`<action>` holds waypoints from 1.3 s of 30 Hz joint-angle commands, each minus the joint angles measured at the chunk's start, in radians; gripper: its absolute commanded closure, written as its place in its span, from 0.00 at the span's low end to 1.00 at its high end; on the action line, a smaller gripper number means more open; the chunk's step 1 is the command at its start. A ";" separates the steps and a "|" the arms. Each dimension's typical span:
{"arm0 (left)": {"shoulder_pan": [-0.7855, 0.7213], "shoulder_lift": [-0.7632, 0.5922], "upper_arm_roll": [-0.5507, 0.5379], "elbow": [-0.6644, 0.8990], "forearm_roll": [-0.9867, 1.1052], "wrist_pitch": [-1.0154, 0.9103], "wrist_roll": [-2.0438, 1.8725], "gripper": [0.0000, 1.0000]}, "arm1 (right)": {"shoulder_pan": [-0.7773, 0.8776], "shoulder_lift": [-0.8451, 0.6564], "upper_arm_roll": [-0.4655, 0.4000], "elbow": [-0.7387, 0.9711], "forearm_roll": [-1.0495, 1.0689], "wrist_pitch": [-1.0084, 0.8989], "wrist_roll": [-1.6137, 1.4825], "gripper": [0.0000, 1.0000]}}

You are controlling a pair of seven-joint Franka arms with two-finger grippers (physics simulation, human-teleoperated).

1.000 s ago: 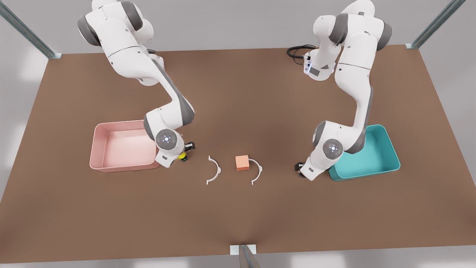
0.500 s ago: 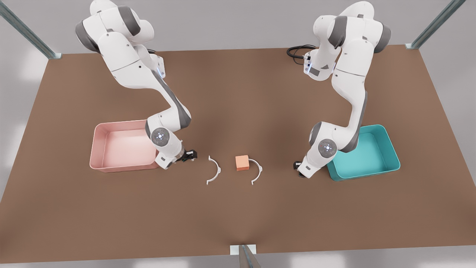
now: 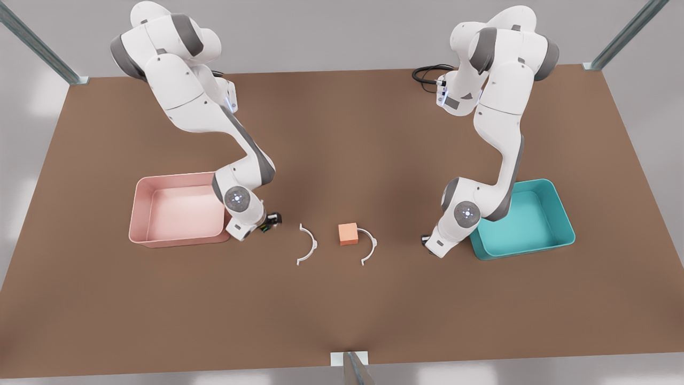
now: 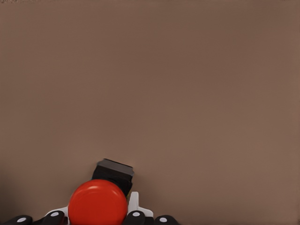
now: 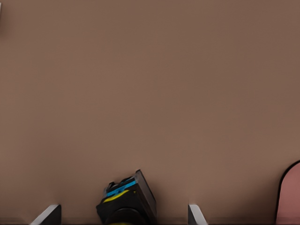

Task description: Place the red button in the blue storage box with the left arm, and place the yellow button in the pink storage box with the right arm

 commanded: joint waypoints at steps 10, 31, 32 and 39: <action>0.006 -0.129 0.001 -0.055 0.001 0.002 -0.024 0.46 | -0.001 -0.025 0.024 -0.037 0.001 -0.010 0.008 0.19; 0.344 -0.401 0.000 -0.369 -0.024 0.012 0.257 0.46 | -0.021 -0.011 0.020 -0.023 0.001 0.015 -0.037 0.49; 0.344 -0.377 0.000 -0.375 -0.024 0.029 0.257 0.46 | -0.021 -0.035 0.020 -0.020 0.001 0.012 -0.034 0.49; 0.344 -0.295 0.000 -0.378 -0.022 0.123 0.257 0.00 | -0.083 -0.205 0.024 0.092 0.001 -0.175 -0.058 0.48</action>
